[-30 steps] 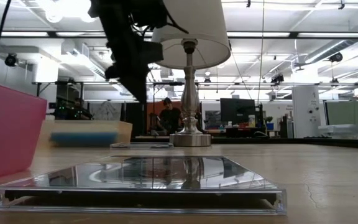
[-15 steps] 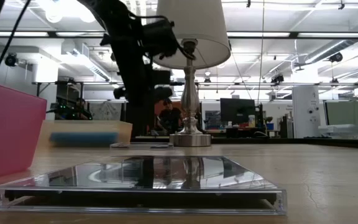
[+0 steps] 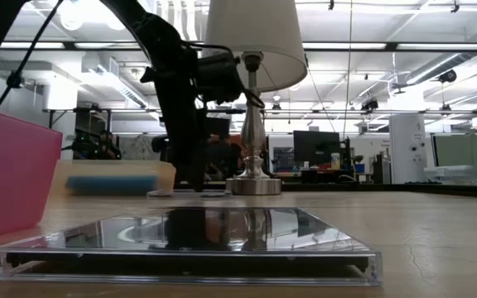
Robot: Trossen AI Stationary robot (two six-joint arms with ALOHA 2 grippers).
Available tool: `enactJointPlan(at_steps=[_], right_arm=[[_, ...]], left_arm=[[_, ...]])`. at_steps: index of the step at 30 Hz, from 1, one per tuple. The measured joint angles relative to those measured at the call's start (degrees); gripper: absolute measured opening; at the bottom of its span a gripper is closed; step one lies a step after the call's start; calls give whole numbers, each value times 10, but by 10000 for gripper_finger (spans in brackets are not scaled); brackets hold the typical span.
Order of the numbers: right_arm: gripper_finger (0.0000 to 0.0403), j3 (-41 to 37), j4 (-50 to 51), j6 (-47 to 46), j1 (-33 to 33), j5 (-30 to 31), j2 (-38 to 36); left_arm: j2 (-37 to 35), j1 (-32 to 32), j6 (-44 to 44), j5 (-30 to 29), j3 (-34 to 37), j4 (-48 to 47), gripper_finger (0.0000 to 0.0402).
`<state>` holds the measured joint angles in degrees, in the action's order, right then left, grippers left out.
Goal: Pick & place jewel cases by type
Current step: Put the top black cd case into the pink bin
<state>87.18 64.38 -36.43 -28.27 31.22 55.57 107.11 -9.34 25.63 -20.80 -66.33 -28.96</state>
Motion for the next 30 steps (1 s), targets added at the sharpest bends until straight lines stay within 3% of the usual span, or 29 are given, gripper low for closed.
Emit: enactJointPlan(at_steps=[6,17,24,30], right_arm=[[56,0,0,2,0,0,0],[56,0,0,22,0,0,0],[56,0,0,33,0,0,0],[56,0,0,34,0,0,0]], left_arm=[[-1,10,18,20,0,5,0],[-3,54,76,144,-29,47,0],[-3,105,136,147,-39,84,0],[-16,119,137,57,-42,77,0]])
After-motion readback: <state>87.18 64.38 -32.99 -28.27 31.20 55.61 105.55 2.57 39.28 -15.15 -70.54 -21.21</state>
